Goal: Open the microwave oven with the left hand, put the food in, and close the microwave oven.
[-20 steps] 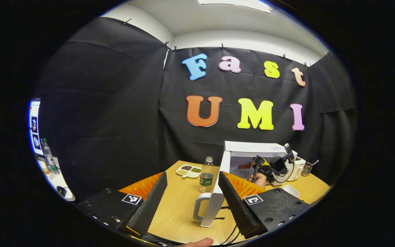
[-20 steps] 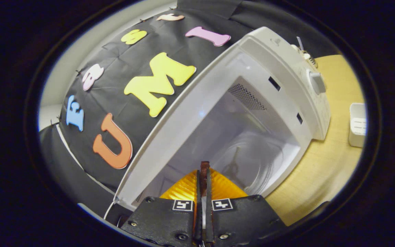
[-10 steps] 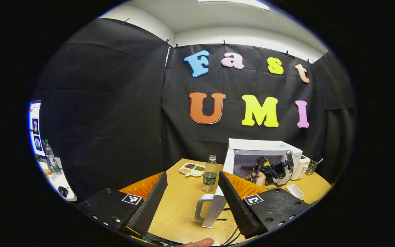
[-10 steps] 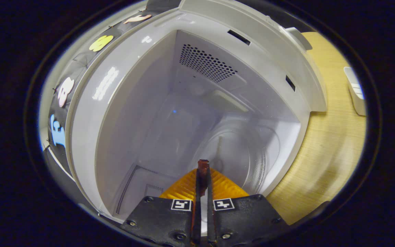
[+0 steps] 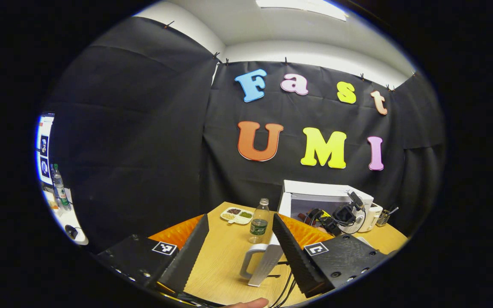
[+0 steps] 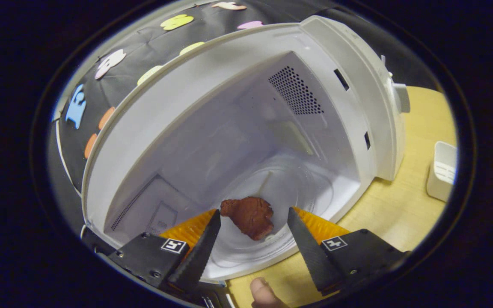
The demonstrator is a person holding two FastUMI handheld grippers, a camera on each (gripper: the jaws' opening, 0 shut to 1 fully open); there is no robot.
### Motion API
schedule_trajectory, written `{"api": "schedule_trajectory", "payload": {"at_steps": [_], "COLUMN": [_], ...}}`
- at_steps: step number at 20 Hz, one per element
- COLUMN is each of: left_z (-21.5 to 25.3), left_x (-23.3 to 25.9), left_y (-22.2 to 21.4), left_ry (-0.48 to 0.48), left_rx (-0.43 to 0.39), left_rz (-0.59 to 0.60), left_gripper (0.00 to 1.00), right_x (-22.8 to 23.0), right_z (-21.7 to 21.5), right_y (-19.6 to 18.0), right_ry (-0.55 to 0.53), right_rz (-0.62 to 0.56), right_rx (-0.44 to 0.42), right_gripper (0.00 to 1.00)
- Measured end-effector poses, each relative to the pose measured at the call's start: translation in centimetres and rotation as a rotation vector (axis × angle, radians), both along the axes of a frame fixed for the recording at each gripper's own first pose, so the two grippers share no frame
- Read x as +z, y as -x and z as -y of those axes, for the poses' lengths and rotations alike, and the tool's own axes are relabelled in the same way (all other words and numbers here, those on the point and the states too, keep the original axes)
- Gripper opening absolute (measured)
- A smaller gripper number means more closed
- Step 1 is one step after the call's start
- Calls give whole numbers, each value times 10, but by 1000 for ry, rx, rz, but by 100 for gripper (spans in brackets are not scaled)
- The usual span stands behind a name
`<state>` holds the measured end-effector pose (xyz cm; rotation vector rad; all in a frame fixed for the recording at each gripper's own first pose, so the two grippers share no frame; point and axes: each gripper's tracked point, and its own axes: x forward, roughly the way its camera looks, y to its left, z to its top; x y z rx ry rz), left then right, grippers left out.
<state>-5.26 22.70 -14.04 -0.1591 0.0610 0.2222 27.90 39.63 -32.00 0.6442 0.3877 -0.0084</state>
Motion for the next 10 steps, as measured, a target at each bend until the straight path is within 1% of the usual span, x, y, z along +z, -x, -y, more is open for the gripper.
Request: {"api": "schedule_trajectory", "payload": {"at_steps": [3,5,9,10], "left_z": [-7,-18,-32,-35], "left_x": [-6,-9,-25,-31], "left_y": [0,-1,-3,-3], "left_ry": [-34,-42,-46,-50], "left_rx": [-8,13,57,67], "left_rz": [-7,-5,-20,-32], "left_gripper": [92,92,92,92], "right_x": [16,35,75,85], "right_z": [16,21,39,43], "right_y": [15,29,60,73], "right_ry": [92,136,207,219], "right_rz": [51,100,179,199], "right_rx": [45,104,269,323], "right_gripper": [100,100,100,99]}}
